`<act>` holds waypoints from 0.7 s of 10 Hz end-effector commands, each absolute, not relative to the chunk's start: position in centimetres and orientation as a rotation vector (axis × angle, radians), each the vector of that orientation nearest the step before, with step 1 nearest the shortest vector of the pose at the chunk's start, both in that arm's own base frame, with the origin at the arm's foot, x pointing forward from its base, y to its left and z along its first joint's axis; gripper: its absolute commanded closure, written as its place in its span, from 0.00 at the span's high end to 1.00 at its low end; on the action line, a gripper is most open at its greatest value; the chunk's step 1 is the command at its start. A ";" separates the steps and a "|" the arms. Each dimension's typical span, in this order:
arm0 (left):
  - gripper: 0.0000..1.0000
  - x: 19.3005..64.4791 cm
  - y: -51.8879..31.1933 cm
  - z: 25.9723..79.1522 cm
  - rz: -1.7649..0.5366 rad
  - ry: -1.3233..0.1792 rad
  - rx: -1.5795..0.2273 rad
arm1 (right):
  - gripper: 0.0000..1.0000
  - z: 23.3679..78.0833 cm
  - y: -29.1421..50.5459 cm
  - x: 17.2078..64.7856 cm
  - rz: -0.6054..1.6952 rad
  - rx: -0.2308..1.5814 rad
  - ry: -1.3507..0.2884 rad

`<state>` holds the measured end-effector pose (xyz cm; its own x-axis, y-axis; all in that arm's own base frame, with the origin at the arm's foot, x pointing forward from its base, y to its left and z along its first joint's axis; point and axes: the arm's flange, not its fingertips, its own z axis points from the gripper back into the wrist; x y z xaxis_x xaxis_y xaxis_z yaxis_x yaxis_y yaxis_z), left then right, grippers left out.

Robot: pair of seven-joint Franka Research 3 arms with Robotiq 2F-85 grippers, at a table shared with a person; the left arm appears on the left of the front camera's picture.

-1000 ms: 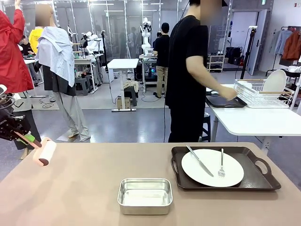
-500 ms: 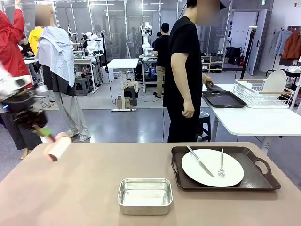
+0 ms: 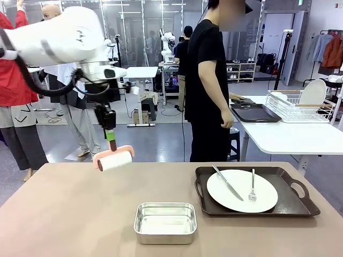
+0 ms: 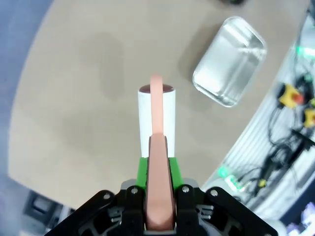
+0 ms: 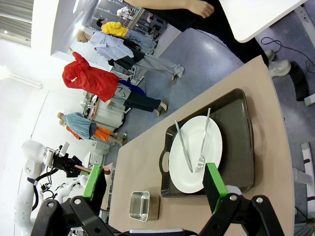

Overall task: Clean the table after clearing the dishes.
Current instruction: Place the Lint Roller back on top of the Airtight Container.

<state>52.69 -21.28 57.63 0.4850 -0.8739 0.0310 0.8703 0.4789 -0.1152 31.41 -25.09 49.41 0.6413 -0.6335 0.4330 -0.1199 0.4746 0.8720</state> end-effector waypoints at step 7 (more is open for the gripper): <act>0.20 50.9 -30.4 55.5 -1.515 0.050 -0.099 | 1.00 49.6 -25.2 31.2 -0.354 1.062 -0.859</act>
<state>50.24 -31.62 55.55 0.0139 -0.9991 0.0392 0.9955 0.0102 -0.0940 31.40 -25.10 49.42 0.6409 -0.6336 0.4332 -0.1199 0.4748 0.8719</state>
